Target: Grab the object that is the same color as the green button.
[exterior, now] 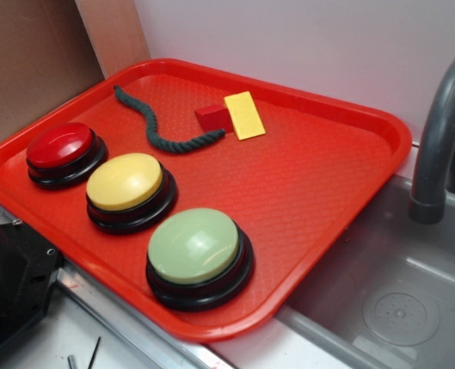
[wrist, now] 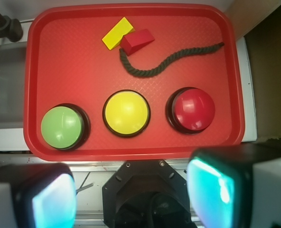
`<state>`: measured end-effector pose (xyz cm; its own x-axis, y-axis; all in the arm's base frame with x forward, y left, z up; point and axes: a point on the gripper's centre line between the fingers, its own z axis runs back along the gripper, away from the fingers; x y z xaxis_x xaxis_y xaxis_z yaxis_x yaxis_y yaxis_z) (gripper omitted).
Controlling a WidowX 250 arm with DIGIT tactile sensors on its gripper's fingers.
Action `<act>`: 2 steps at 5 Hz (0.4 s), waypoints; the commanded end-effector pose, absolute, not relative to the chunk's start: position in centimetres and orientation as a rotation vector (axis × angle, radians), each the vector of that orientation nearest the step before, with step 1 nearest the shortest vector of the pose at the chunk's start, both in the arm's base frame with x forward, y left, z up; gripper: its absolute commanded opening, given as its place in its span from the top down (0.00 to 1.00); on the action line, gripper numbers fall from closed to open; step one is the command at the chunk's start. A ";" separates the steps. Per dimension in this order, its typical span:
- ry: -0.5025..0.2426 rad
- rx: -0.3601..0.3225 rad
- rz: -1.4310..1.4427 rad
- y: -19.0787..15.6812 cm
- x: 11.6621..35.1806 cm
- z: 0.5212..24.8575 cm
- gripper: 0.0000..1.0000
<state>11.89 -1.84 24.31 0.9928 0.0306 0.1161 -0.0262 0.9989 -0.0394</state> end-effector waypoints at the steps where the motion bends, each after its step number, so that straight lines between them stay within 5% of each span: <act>1: -0.117 -0.038 0.028 -1.8 11.9 24.3 0.00; 2: -0.118 -0.062 0.208 -0.8 14.1 23.8 0.00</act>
<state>14.02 -0.72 23.27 0.9702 0.2245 0.0916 -0.2191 0.9735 -0.0650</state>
